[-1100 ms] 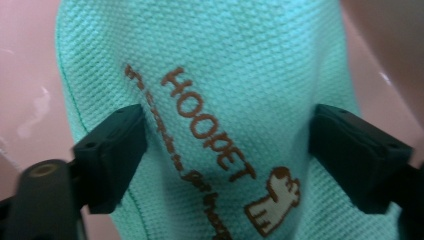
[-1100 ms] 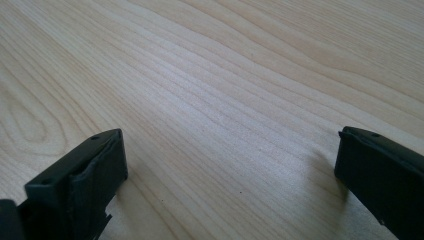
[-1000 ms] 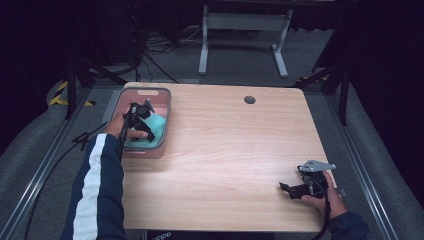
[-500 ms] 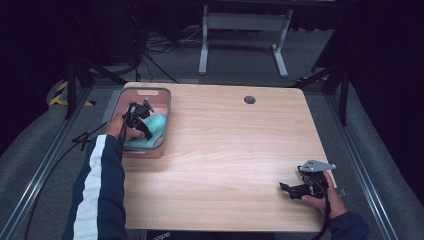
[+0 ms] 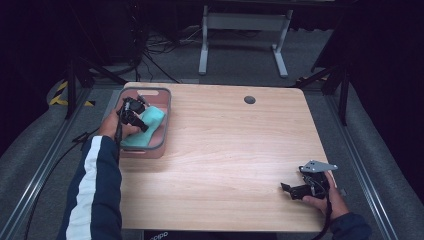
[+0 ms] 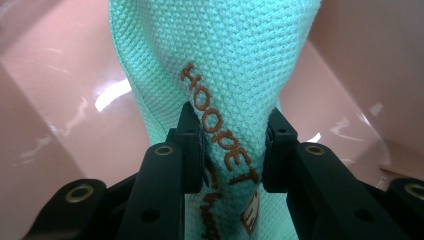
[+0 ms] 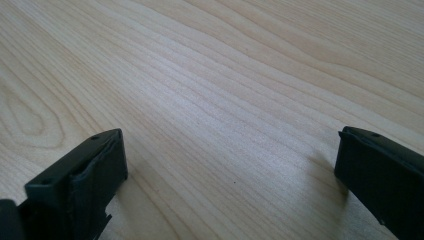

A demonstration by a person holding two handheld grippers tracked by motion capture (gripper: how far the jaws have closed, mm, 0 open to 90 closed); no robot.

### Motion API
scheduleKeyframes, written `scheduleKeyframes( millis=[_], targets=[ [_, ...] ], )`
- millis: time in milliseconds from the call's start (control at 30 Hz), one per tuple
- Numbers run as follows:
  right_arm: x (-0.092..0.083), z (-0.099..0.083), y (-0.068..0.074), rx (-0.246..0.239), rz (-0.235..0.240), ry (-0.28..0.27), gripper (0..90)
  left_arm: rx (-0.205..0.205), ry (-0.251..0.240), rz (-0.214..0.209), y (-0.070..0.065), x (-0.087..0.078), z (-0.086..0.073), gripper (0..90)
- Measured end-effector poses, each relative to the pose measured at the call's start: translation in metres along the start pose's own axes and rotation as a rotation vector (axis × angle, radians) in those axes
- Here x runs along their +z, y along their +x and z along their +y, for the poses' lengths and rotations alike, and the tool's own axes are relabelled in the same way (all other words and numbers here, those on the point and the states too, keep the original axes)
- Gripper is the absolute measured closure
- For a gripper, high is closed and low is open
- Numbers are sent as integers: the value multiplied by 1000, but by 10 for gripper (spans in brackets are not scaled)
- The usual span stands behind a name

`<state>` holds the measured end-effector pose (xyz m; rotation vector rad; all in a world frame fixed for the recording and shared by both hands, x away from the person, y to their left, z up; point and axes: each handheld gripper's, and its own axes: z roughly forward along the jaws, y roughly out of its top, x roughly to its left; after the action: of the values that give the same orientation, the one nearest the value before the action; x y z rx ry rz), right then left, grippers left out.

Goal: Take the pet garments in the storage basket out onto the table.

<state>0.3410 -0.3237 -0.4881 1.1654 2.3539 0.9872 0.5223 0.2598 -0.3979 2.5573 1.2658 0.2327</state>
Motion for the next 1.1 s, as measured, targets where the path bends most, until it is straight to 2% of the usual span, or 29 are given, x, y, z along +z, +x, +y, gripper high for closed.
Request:
scheduleKeyframes(
  millis=[100,133,200,233,300,400,533,600,667,700,767,867,967,1000,1100],
  targets=[
    [0,0,0,0,0,0,7,15,-28,12,-3,-10,0,693],
    [0,0,0,-4,-2,2,7,19,-46,29,-4,-15,0,694],
    [0,-1,-1,-6,-3,2,7,16,-83,30,-5,-24,-1,697],
    [0,-1,-1,-6,-3,2,7,16,-83,30,-5,-24,-1,698],
    [-1,-1,-1,-4,-2,1,7,16,-132,45,-5,-34,-2,697],
    [-1,-1,-1,-2,-3,1,7,25,-169,27,-8,-43,-2,697],
    [-1,-1,-1,-2,-3,1,7,49,-218,40,-14,-54,-3,697],
    [-1,-1,-1,-3,-3,1,7,62,-233,33,-18,-58,-3,697],
    [-1,-1,-1,-3,-3,1,7,75,-264,47,-20,-64,-3,697],
    [-1,-1,-1,-3,-3,1,7,71,-291,42,-23,-67,-3,698],
    [-1,-1,-1,-3,-3,1,7,75,-307,41,-24,-70,-3,698],
    [-1,-1,-1,-3,-3,1,7,108,-351,50,-33,-80,1,698],
    [-1,-1,-1,-2,-3,1,7,112,-403,32,-42,-85,3,697],
    [-1,-1,-1,-2,-3,1,7,112,-403,32,-42,-85,3,698],
    [-1,-1,-1,-3,-3,1,7,134,-443,25,-52,-89,8,697]
  ],
)
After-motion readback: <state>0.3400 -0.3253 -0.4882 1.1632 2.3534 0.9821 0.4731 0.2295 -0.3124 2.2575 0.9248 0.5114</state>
